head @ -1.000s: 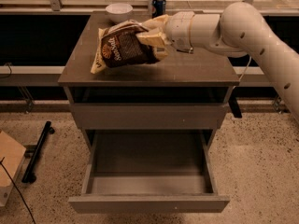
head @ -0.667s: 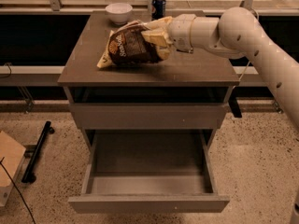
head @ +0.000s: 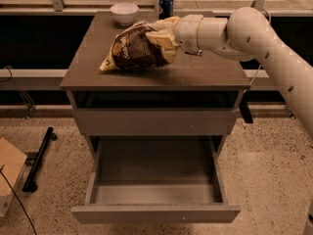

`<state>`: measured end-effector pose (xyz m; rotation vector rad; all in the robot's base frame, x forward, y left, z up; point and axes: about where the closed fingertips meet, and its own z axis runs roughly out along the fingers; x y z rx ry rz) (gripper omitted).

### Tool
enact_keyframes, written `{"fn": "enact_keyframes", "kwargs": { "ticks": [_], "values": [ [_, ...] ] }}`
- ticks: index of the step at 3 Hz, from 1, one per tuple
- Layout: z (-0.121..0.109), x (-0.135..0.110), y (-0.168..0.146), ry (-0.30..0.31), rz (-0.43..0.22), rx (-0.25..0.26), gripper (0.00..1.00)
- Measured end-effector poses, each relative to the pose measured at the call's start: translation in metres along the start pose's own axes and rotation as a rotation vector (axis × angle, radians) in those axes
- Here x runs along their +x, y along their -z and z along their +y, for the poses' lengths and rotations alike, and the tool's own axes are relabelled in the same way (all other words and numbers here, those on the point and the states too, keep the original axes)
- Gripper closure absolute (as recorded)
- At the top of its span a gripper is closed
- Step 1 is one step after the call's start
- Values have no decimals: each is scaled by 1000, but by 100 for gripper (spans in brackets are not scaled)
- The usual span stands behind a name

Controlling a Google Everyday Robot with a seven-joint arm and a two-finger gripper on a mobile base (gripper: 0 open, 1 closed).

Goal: Pick brown chip bag from middle drawer and place on counter

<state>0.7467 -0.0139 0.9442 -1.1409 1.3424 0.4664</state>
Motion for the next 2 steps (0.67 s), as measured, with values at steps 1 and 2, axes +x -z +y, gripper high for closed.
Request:
{"fn": "enact_keyframes", "kwargs": {
  "ticks": [1, 2],
  "values": [
    [2, -1, -3, 0, -2, -5, 1],
    [2, -1, -4, 0, -2, -6, 0]
  ]
}}
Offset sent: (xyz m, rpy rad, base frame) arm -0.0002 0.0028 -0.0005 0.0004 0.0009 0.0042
